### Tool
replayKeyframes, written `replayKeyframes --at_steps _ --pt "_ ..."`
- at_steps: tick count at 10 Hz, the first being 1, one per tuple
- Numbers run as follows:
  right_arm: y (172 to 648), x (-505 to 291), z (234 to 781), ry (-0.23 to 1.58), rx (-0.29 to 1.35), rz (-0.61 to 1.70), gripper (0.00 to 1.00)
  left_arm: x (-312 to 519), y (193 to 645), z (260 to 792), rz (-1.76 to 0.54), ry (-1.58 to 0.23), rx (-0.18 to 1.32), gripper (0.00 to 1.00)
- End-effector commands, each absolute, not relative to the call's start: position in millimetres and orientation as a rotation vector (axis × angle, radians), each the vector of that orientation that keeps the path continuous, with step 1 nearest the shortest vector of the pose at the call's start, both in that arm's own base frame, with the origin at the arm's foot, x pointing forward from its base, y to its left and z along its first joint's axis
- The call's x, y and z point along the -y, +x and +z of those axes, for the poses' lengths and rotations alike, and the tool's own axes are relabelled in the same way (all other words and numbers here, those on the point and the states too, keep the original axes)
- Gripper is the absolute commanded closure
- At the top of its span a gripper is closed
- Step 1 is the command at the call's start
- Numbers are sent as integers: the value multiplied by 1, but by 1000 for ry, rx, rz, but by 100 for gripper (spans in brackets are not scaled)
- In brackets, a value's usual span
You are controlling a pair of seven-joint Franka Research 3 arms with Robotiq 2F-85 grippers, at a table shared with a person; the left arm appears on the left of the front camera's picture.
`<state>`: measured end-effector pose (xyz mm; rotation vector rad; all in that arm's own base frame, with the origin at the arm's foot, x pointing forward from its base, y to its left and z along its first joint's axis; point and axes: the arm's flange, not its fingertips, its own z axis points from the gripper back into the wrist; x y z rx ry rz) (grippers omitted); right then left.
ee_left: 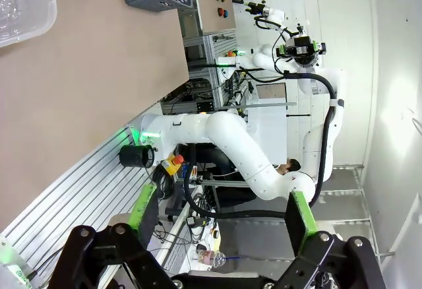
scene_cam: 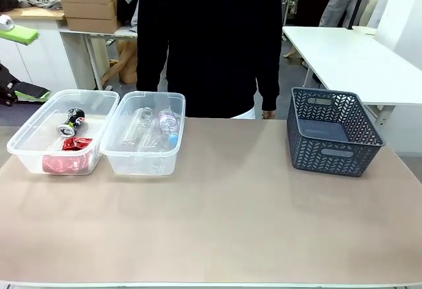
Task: Sort the waste into each basket.
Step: Release the Organizing box you were holding.
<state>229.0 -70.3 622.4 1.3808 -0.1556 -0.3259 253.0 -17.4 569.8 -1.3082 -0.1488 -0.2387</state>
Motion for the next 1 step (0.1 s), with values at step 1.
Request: replayKeyframes --at_steps 1 --pt "231 70 628 1404 163 -315 0 19 255 571 -259 -1330 164 0"
